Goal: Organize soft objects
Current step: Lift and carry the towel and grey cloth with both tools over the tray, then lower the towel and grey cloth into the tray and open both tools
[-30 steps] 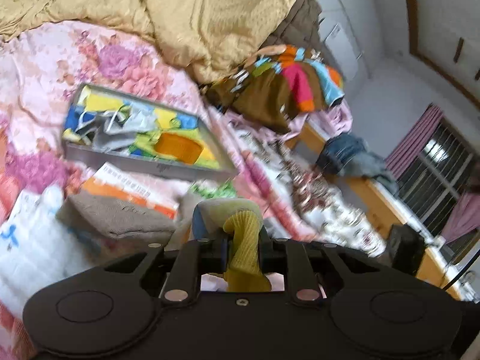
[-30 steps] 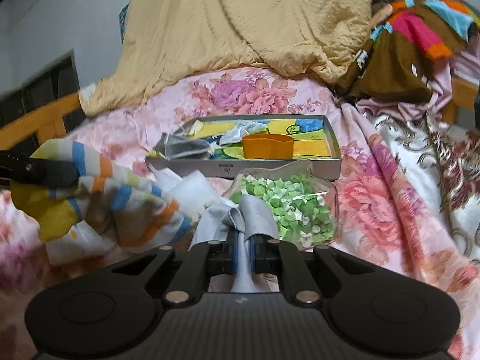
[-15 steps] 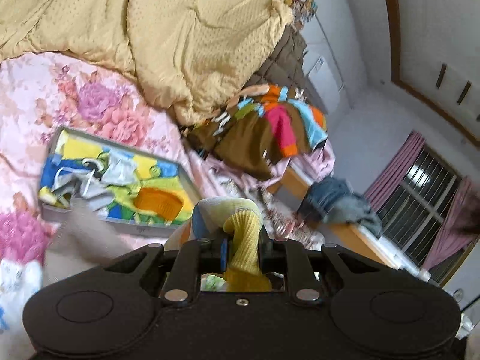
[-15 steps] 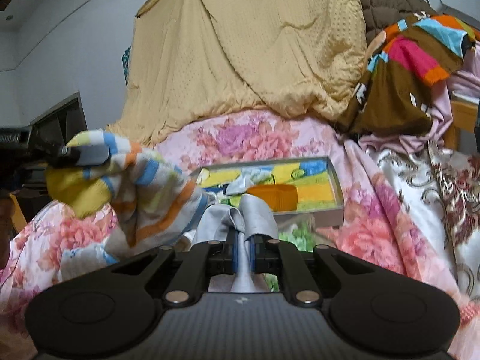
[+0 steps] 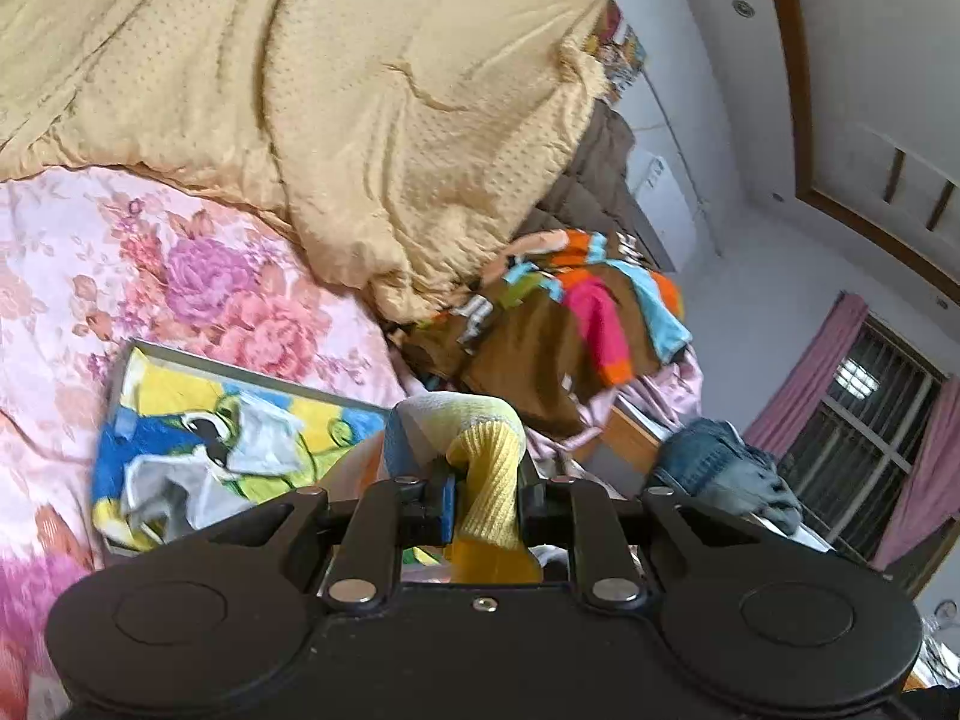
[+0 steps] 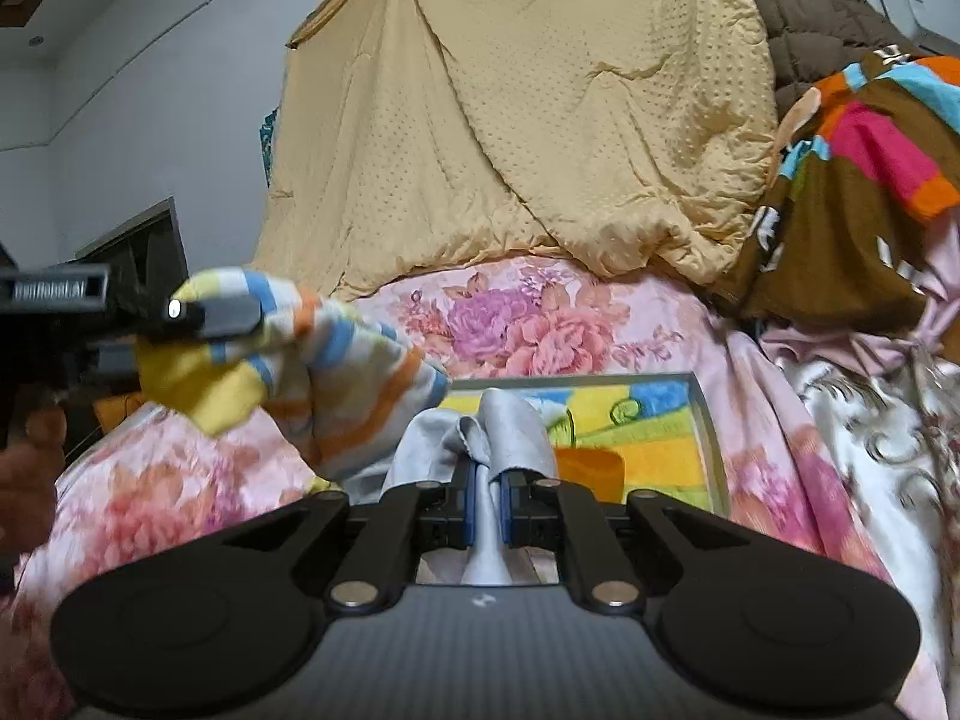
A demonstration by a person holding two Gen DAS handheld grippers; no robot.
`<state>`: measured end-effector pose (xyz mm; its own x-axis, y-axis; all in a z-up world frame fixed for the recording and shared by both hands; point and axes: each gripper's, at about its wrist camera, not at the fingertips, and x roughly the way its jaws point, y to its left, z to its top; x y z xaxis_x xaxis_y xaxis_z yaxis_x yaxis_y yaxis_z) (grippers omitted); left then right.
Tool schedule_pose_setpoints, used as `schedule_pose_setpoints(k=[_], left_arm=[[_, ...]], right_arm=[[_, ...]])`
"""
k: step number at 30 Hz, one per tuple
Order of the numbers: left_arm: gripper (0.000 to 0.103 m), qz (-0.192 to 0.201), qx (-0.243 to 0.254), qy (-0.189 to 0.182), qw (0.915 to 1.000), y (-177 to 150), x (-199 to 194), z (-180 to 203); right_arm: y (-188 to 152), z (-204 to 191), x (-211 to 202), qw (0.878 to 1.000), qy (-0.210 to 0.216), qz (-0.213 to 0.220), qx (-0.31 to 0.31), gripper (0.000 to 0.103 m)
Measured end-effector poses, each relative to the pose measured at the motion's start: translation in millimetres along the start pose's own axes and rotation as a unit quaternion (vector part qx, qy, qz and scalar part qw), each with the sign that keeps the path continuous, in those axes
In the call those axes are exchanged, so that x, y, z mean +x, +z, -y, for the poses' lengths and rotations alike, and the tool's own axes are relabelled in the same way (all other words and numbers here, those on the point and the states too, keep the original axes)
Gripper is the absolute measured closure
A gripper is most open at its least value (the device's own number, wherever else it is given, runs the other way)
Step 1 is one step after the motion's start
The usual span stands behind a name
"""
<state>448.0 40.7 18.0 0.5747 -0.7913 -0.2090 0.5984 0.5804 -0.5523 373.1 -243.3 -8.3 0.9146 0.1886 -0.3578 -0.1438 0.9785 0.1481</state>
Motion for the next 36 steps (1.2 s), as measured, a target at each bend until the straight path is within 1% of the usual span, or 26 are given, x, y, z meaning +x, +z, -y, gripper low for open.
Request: schedule_pose_setpoints(k=[5,8,12,16,19,23,27,31,36], left_arm=[[0.083,0.019,-0.001,0.023,0.9996,13,26,-30],[0.083,0.019,-0.007,0.044,0.9988,13,45,-47],[0.083,0.003,-0.005,0.081,0.9967,9,73,-71],[0.083,-0.018,-0.018,0.097,0.9949,4,94,-92],[0.083,-0.029,-0.02,0.099,0.9945,-1,106,-102],[0.083,-0.044,-0.019,0.107,0.9931,-8,116,-108],[0.082,-0.06,-0.026,0.116,0.991,-18,124,-115],[0.082,-0.078,-0.031,0.127,0.9884,-27,130,-121],[0.082,-0.091,-0.03,0.132,0.9866,-35,134,-124]], right_arm=[[24,-1,47,1.0,-0.011,-0.022,-0.001,0.094],[33,2,75,0.999,-0.016,-0.041,0.006,0.092],[37,0,111,0.997,-0.018,-0.075,0.001,0.092],[35,-9,146,0.994,-0.016,-0.109,-0.013,0.092],[32,-12,166,0.991,-0.021,-0.134,-0.007,0.092],[26,-11,178,0.988,-0.029,-0.152,0.001,0.092],[23,-8,182,0.986,-0.035,-0.161,0.006,0.093],[19,-4,186,0.985,-0.042,-0.168,0.011,0.09],[16,0,189,0.983,-0.053,-0.176,0.015,0.089]])
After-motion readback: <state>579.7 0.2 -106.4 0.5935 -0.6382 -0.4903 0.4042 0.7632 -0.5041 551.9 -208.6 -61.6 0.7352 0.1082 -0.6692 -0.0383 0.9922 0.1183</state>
